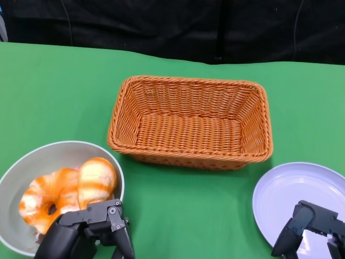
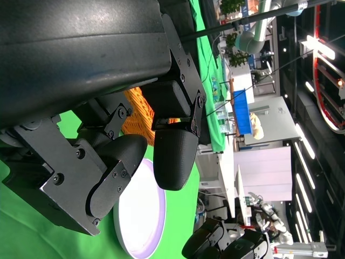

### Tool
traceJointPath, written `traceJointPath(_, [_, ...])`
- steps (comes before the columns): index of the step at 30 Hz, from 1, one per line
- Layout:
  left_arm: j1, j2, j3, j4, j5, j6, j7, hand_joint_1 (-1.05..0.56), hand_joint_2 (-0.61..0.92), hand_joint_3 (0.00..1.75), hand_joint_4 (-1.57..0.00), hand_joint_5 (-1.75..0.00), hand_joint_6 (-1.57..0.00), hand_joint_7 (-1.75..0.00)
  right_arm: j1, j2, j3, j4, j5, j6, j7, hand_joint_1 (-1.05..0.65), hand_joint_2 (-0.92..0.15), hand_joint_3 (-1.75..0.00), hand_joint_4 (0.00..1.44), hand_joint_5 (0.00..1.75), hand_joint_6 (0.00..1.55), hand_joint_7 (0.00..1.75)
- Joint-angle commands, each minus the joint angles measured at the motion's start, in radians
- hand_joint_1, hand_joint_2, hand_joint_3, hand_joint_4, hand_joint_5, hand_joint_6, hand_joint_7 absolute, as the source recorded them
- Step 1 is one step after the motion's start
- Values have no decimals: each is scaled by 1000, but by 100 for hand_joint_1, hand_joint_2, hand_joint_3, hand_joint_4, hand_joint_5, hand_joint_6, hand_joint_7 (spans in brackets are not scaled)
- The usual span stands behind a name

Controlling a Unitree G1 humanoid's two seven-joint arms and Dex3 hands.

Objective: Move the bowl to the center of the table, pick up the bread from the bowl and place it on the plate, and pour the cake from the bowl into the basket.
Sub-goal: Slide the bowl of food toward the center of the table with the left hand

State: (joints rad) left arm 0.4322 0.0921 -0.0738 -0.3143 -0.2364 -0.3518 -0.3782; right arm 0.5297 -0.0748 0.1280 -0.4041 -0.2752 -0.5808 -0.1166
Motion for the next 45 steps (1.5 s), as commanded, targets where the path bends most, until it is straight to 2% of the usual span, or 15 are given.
traceJointPath(1, [10,8,3,6,-10,-7,-3,-2,27,164,-104,-161,-98,-142,13,-8,5,-2,-29,-44,4,3,-12,-175,98,174,93,145])
traceJointPath(18, [4,15,5,14,-19,-9,-11,-3,26,165,-104,-161,-98,-142,5,-2,2,29,-24,-72,1,6,-12,-175,97,172,92,144])
traceJointPath(21, [-9,23,14,24,-38,-4,-24,-3,26,162,-102,-151,-98,-132,-4,2,1,44,-36,-71,-5,5,-11,-175,98,173,92,144])
traceJointPath(24, [-25,23,25,38,-26,-35,-25,-10,36,138,-92,-133,-92,-110,-14,3,-5,58,-45,-76,-13,5,-11,-175,98,173,93,144])
traceJointPath(27, [-52,23,38,53,-21,-77,-27,-18,49,104,-86,-110,-89,-85,-29,5,-10,70,-56,-75,-22,5,-10,-175,98,172,93,144])
traceJointPath(32, [-99,48,79,42,-34,-89,-26,-27,60,74,-76,-86,-79,-48,-54,9,0,92,-39,-71,-20,4,-10,-175,99,172,94,144])
traceJointPath(34, [-110,69,110,34,-22,-100,-21,-37,76,45,-73,-69,-74,-32,-60,9,1,106,-37,-82,-22,4,-10,-175,99,173,94,144])
traceJointPath(36, [-123,88,148,47,-33,-120,-25,-46,87,26,-70,-59,-69,-21,-61,9,-1,112,-44,-90,-25,4,-10,-175,99,173,94,143])
traceJointPath(38, [-149,105,203,85,-34,-164,-21,-52,91,21,-65,-54,-65,-15,-59,10,1,108,-38,-86,-20,4,-10,-175,99,172,94,143])
traceJointPath(43, [-230,173,320,215,13,-300,-18,-60,92,32,-52,-46,-56,-7,-58,14,3,106,-30,-77,-16,5,-10,-175,99,172,94,142])
traceJointPath(45, [-248,188,336,249,25,-332,-19,-60,92,34,-50,-45,-55,-6,-58,15,1,105,-32,-74,-17,5,-10,-175,99,171,94,142])
